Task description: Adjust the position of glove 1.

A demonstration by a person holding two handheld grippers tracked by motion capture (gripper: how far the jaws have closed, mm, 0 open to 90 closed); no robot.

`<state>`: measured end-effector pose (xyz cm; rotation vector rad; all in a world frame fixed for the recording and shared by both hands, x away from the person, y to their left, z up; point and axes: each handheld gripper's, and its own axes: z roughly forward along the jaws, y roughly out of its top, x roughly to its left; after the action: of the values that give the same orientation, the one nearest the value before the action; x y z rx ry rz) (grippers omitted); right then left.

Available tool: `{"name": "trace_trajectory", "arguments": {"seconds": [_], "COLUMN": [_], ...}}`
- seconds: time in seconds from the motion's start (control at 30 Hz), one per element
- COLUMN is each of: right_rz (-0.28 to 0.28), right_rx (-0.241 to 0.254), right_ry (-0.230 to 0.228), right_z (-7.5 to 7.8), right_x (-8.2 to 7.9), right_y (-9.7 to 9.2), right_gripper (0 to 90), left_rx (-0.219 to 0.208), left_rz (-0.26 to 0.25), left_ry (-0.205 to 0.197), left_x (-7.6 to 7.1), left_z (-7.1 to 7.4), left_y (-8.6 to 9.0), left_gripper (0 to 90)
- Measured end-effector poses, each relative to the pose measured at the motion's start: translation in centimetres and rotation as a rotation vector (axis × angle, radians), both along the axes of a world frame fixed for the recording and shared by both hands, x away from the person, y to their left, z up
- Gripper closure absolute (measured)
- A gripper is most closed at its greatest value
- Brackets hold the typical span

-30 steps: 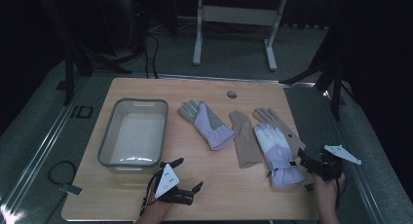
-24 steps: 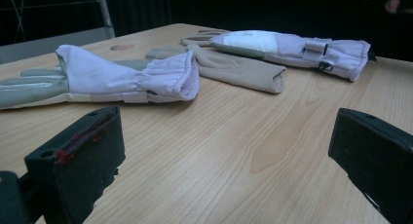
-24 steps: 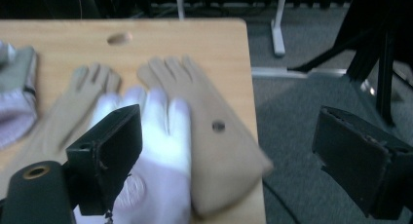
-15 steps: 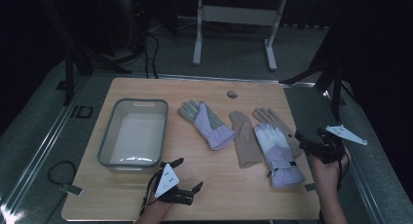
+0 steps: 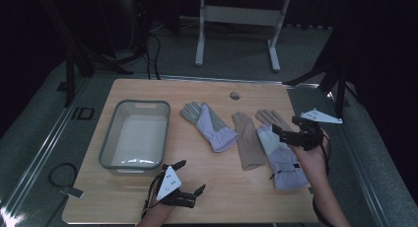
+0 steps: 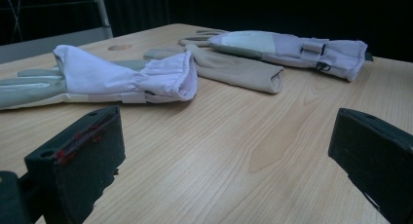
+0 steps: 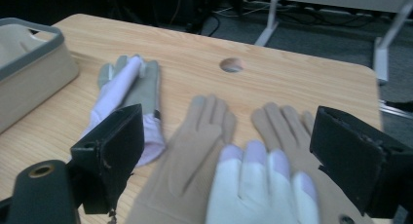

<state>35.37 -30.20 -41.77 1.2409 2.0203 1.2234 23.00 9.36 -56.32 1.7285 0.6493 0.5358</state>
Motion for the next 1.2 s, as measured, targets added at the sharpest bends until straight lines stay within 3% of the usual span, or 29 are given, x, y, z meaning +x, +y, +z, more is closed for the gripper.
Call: {"name": "trace_trajectory", "arguments": {"seconds": [0.23, 0.7, 0.73, 0.97, 1.2], "right_rz": [0.060, 0.156, 0.173, 0.224, 0.267], "right_rx": [-0.004, -0.052, -0.057, -0.121, -0.172], "right_ry": [0.022, 0.091, 0.108, 0.134, 0.164], "right_z": [0.0, -2.2, -2.6, -4.1, -5.8], "right_x": [1.6, 4.9, 5.5, 7.4, 9.2], "right_y": [2.2, 8.4, 9.3, 12.1, 14.4], "right_gripper": [13.9, 21.7, 28.2, 44.4, 48.4], "left_rx": [-0.002, -0.009, -0.010, -0.010, -0.011], "left_rz": [-0.002, -0.012, -0.014, -0.016, -0.013], "left_ry": [0.001, 0.008, 0.012, 0.012, 0.013], "left_x": [0.0, 0.1, 0.1, 0.1, 0.1], "left_z": [0.0, 0.0, 0.0, 0.0, 0.0], "left_y": [0.0, 0.1, 0.1, 0.1, 0.1], "left_gripper": [0.0, 0.0, 0.0, 0.0, 0.0]}}
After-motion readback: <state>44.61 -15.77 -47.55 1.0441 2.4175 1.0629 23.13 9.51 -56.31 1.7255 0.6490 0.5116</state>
